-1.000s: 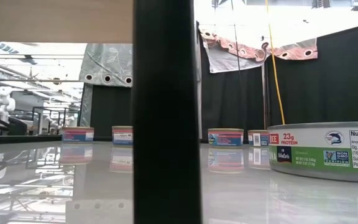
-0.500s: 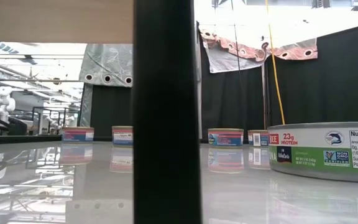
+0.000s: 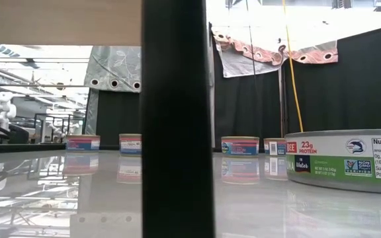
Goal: Stack canned seafood by type on shelf
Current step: Put the green white tuna can on the shelf
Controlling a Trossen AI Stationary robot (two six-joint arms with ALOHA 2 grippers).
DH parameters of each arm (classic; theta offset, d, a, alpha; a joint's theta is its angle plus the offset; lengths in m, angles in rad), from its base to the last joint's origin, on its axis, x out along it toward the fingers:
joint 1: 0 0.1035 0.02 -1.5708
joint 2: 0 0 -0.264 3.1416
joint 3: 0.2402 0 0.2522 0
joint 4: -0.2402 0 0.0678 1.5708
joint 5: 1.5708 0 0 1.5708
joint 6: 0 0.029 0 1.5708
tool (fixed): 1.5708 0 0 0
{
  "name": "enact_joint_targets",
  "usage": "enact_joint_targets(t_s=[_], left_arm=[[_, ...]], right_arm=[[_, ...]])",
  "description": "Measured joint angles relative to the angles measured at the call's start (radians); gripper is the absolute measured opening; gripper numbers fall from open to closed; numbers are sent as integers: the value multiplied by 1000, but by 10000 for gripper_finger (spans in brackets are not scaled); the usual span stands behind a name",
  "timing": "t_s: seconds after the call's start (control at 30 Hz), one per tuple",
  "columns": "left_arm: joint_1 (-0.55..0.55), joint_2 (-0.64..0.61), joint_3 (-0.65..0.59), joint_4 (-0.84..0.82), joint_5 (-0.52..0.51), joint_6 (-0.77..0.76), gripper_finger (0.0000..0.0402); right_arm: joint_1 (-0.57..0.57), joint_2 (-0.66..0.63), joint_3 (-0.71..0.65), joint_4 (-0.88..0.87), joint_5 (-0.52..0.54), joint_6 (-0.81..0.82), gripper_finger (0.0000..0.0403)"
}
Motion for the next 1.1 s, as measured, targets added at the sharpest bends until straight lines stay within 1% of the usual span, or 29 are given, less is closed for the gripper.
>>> enact_joint_targets(t_s=[0.07,0.13,0.2,0.3,0.43,0.5,0.57,0.6,0.73,0.87,0.93,1.0,1.1], left_arm=[[11,-47,0,-31,-3,98,150],[30,-92,0,-31,3,245,150],[65,-134,0,-15,49,405,150],[163,-175,0,6,203,629,150],[352,-213,0,-27,374,868,150],[442,-217,1,-19,490,996,150],[490,-205,-18,17,609,1122,150],[502,-197,-41,54,687,1173,150],[496,-165,-188,201,952,1303,150],[484,-144,-337,266,1116,1410,150],[490,-143,-387,279,1143,1458,150],[499,-142,-428,289,1140,1485,150],[513,-140,-458,344,1139,1491,152]], right_arm=[[0,-10,0,1,-15,-13,304],[0,-20,0,8,-21,-27,304],[0,-31,0,11,-21,-38,304],[0,-45,0,19,-21,-59,304],[0,-60,1,17,-21,-86,304],[0,-66,1,18,-21,-94,304],[0,-70,1,18,-21,-99,304],[1,-70,1,18,-21,-100,304],[24,-70,1,18,-22,-92,304],[60,-70,1,18,-22,-72,304],[72,-70,1,17,-21,-71,304],[77,-70,1,18,-19,-70,304],[77,-70,1,17,-17,-70,304]])
